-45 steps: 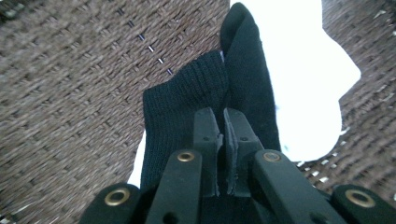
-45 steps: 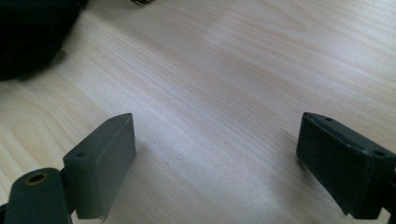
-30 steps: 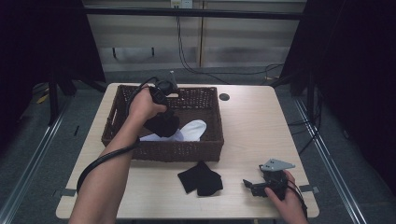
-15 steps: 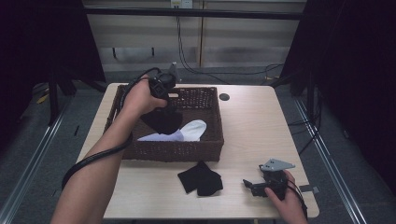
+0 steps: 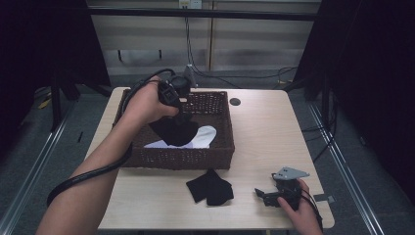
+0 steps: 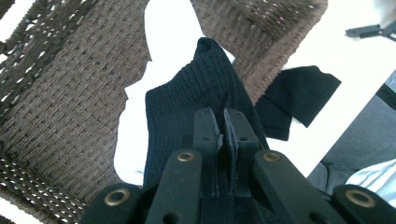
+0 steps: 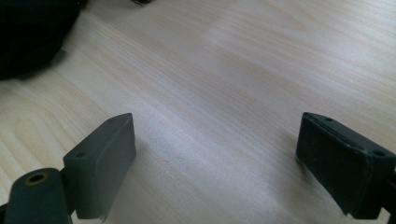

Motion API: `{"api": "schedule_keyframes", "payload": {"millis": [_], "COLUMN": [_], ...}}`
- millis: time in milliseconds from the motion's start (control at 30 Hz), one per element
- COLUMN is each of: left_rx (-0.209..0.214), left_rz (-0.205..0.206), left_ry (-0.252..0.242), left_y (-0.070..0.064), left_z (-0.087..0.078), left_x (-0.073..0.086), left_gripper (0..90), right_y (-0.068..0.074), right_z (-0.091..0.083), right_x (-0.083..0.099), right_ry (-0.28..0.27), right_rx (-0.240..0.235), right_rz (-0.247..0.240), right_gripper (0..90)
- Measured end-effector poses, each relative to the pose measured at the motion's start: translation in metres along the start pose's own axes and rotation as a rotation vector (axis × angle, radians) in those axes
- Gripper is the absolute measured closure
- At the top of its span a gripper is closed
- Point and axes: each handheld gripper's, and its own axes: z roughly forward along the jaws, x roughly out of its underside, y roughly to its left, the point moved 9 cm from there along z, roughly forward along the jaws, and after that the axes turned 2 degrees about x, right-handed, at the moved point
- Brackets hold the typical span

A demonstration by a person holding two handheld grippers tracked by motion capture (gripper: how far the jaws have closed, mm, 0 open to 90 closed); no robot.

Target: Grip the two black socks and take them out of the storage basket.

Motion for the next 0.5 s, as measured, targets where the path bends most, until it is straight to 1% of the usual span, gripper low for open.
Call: {"api": "schedule_keyframes", "payload": {"millis": [67,133,167,200,233,267,300,333,367,400,433,467,500], "left_rx": [0.002,0.01,0.01,0.026,0.026,0.028,0.029,0.034,0.034,0.041,0.043,0.045,0.045], "left_rz": [0.021,0.032,0.032,0.056,0.056,0.067,0.079,0.081,0.081,0.097,0.108,0.107,0.117], "left_ry": [0.0,0.002,0.002,0.007,0.007,-0.003,-0.001,-0.007,-0.007,-0.005,-0.002,-0.004,-0.005], "left_y": [-0.006,-0.012,-0.012,-0.018,-0.018,-0.025,-0.028,-0.032,-0.032,-0.038,-0.04,-0.043,-0.045], "left_z": [0.001,0.002,0.002,0.003,0.003,0.004,0.005,0.006,0.006,0.008,0.009,0.011,0.012], "left_x": [0.0,0.001,0.001,0.002,0.002,0.003,0.004,0.004,0.004,0.006,0.007,0.008,0.009], "left_gripper": [84.5,84.5,84.5,84.5,84.5,84.5,84.5,84.5,84.5,84.5,84.5,84.5,84.5], "right_y": [0.0,0.0,0.0,0.0,0.0,0.0,0.0,0.0,0.0,0.0,0.0,0.0,0.0], "right_z": [0.0,0.0,0.0,0.0,0.0,0.0,0.0,0.0,0.0,0.0,0.0,0.0,0.0], "right_x": [0.0,0.0,0.0,0.0,0.0,0.0,0.0,0.0,0.0,0.0,0.0,0.0,0.0], "right_ry": [0.001,0.001,0.001,0.002,0.002,0.001,0.001,0.001,0.001,0.002,0.001,0.001,-0.001], "right_rx": [0.003,0.003,0.002,0.003,0.003,0.003,0.002,0.003,0.003,0.003,0.003,0.003,0.003], "right_rz": [0.001,0.0,-0.001,0.0,0.0,0.0,-0.001,0.0,0.0,0.002,0.001,0.0,0.0], "right_gripper": [11.2,11.2,11.2,11.2,11.2,11.2,11.2,11.2,11.2,11.2,11.2,11.2,11.2]}}
